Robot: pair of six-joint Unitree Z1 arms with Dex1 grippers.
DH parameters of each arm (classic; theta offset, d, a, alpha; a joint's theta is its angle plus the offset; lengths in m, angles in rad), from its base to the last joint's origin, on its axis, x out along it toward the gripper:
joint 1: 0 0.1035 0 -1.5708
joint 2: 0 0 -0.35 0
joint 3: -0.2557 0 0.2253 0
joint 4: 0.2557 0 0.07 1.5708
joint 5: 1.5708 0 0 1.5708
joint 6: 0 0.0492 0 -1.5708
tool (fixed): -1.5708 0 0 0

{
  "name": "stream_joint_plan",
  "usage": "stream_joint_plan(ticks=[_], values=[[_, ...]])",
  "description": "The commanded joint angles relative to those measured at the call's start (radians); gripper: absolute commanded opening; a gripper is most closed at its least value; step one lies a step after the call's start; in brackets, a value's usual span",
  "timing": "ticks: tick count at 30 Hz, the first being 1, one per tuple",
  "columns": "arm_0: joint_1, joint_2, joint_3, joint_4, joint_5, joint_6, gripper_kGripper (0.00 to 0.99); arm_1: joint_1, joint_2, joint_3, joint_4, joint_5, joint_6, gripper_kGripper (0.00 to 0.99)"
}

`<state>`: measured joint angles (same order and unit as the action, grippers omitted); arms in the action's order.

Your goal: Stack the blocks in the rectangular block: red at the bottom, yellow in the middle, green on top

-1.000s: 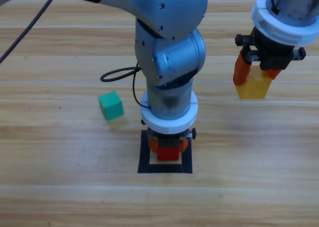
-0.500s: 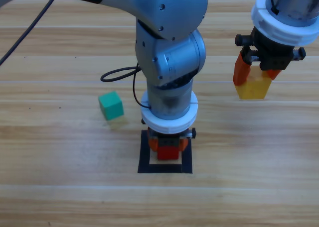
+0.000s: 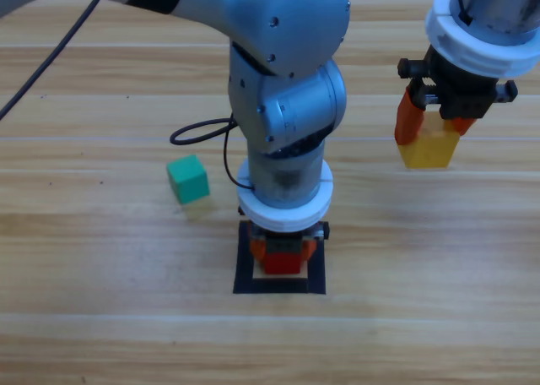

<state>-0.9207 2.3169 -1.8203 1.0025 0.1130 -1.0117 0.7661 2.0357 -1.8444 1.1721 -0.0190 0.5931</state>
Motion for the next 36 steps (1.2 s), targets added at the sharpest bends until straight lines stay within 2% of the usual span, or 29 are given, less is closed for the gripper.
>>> stream_joint_plan(ticks=[1, 30, 34, 36], values=[[-0.015, 0.059, 0.023, -0.013, 0.013, -0.001, 0.031, -0.028, 0.031, 0.019, 0.008, -0.010, -0.003, 0.029], [-0.015, 0.047, 0.039, -0.016, 0.022, -0.013, 0.413, -0.028, 0.037, 0.017, 0.006, -0.013, -0.003, 0.029], [-0.015, 0.047, 0.042, -0.016, 0.022, -0.018, 0.515, -0.028, 0.035, 0.019, 0.008, -0.013, -0.001, 0.029], [-0.017, 0.045, 0.042, -0.016, 0.022, -0.022, 0.603, -0.028, 0.035, 0.019, 0.006, -0.013, -0.003, 0.029]])
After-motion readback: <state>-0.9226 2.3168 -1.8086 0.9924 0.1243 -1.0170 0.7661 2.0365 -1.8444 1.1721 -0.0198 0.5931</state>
